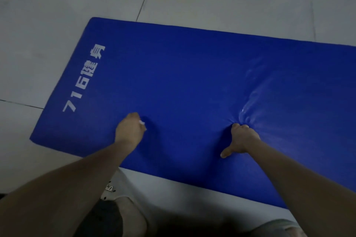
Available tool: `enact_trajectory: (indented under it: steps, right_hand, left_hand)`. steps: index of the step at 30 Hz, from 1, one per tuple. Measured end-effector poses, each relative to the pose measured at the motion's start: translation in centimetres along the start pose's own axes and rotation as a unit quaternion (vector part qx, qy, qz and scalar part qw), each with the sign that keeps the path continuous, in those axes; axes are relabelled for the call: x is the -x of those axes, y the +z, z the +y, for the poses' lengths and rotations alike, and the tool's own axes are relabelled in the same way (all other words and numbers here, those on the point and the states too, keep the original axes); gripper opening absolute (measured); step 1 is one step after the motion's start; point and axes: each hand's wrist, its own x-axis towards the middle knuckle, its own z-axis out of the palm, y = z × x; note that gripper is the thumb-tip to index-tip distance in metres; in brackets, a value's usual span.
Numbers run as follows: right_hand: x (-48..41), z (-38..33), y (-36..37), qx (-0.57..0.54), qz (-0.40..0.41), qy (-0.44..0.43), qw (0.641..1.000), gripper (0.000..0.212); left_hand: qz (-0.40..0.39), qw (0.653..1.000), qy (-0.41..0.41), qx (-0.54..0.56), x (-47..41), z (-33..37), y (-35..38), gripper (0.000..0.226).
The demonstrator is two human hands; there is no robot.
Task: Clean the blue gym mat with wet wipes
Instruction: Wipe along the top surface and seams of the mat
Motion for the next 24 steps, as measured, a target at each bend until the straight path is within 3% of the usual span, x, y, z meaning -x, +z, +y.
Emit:
enact_trajectory:
  steps: [3, 6, 13, 19, 22, 24]
  right_hand:
    - [0.0, 0.0, 0.0, 0.002, 0.000, 0.000, 1.000, 0.124]
    - [0.1, 0.0, 0.0, 0.000, 0.002, 0.004, 1.000, 0.124]
    - [1.8, -0.2, 0.7, -0.031, 0.027, 0.022, 0.999, 0.126]
    - [2.7, -0.6, 3.2, -0.061, -0.003, 0.009, 0.998, 0.096]
    - [2.1, -0.6, 2.7, -0.045, -0.013, 0.007, 0.999, 0.112]
    - [1.6, -0.9, 2.2, -0.039, -0.020, 0.010, 0.999, 0.123]
  left_hand:
    - [0.024, 0.994, -0.091, 0.060, 0.1, -0.4, 0.1, 0.019]
    - [0.042, 0.986, -0.114, 0.111, 1.1, 2.2, 1.4, 0.023]
    - [-0.004, 0.994, 0.092, 0.062, 6.7, 11.5, 6.7, 0.020]
    - [-0.113, 0.944, 0.311, 0.005, 12.0, 15.4, 10.9, 0.018]
    - [-0.058, 0.940, 0.333, -0.046, 10.3, 12.8, 10.0, 0.019]
    - [-0.037, 0.954, 0.290, -0.066, 8.3, 9.9, 8.2, 0.018]
